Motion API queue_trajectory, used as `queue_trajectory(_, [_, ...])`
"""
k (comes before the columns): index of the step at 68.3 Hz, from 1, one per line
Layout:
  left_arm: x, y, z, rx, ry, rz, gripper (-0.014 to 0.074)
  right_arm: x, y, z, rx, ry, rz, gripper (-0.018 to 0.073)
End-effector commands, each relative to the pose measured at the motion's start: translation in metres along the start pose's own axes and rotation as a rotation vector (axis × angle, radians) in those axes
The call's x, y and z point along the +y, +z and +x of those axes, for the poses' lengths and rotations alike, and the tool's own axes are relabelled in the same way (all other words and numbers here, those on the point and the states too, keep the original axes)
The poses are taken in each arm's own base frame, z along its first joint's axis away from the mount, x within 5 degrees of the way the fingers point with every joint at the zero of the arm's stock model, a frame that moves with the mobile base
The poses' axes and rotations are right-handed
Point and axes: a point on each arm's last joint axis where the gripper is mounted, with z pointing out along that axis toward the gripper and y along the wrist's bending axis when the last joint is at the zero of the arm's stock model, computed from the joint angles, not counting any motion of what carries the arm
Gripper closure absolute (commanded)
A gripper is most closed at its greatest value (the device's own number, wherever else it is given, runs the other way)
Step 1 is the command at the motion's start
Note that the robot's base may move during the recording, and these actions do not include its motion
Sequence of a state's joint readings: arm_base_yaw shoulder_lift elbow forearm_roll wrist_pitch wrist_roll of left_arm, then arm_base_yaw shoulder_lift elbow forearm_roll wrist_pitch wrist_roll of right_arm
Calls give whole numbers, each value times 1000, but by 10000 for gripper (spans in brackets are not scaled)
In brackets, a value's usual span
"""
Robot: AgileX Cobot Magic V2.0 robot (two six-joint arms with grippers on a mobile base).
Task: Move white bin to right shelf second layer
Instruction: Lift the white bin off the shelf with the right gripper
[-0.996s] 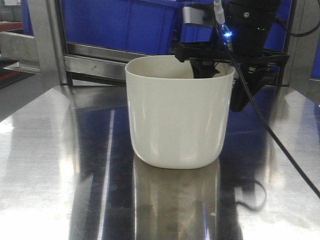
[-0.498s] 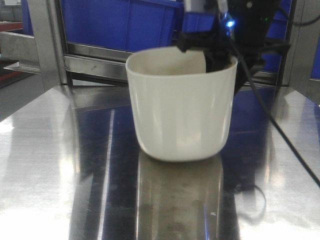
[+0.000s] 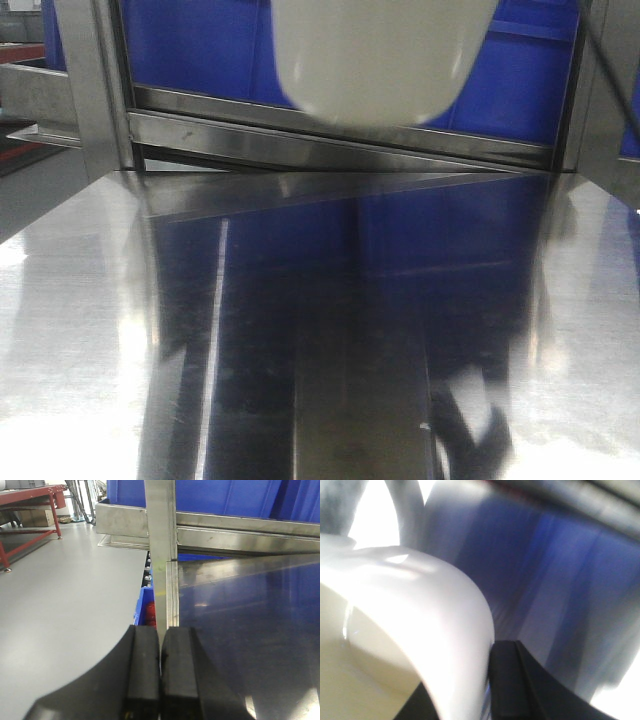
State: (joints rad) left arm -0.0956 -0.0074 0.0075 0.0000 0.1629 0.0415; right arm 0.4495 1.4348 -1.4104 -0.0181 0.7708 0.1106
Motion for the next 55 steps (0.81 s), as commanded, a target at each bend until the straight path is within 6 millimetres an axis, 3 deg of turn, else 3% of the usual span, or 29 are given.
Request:
queue_trajectory(1, [0, 1, 4, -63, -3, 3, 512, -1, -42, -15, -219, -27, 2, 503])
queue_trajectory(23, [0, 1, 4, -63, -3, 3, 512, -5, -91, 23, -325, -29, -8, 503])
queue_trajectory(39, [0, 1, 4, -63, -3, 3, 512, -11, -111, 72, -319, -28, -5, 503])
queue_trajectory(55, [0, 1, 4, -63, -3, 3, 512, -15, -116, 112, -302, -29, -4, 503])
